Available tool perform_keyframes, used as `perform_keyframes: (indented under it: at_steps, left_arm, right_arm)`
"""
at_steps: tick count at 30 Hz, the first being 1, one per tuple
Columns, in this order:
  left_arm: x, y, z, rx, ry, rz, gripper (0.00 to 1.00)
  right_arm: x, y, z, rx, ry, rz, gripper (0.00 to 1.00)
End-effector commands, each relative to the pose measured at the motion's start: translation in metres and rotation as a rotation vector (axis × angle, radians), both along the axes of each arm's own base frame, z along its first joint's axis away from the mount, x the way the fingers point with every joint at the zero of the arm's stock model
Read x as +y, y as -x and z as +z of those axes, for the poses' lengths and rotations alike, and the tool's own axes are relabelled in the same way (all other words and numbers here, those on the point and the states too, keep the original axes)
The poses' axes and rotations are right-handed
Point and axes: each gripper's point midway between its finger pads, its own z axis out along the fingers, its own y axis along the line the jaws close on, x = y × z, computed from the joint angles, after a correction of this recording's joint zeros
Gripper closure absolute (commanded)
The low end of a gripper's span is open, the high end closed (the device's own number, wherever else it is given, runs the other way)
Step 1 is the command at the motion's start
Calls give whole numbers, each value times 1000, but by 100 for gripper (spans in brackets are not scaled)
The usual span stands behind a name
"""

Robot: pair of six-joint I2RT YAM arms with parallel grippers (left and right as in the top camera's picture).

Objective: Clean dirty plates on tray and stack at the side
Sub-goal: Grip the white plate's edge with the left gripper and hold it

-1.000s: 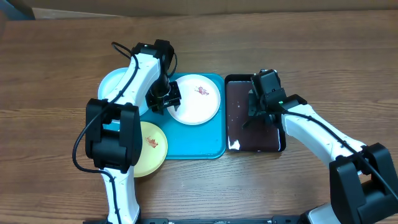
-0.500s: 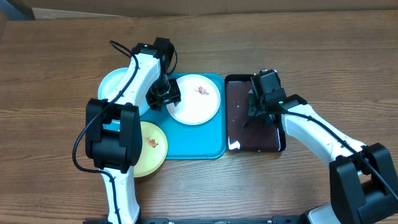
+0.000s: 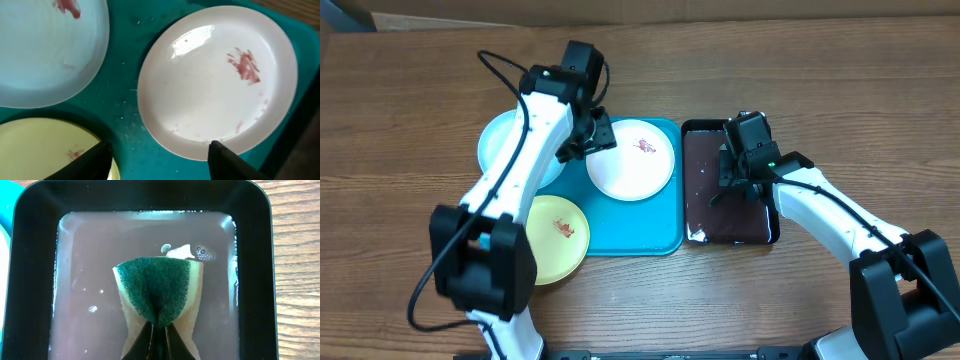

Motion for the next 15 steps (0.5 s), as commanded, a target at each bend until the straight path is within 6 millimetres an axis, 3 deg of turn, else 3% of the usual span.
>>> perform_keyframes:
  at_steps: [1, 6, 12, 15]
  left_arm:
    - [8, 15, -33, 57, -45, 36, 38]
    - [13, 26, -60, 98, -8, 66, 40]
    - [26, 26, -64, 105, -16, 96, 37]
    - [28, 27, -64, 107, -21, 47, 43]
  right_arm:
    - [2, -6, 15, -43, -13, 1, 93]
    - [2, -6, 15, -43, -14, 1, 93]
    - [2, -6, 15, -43, -13, 1, 96]
    - [2, -6, 15, -43, -13, 1, 96]
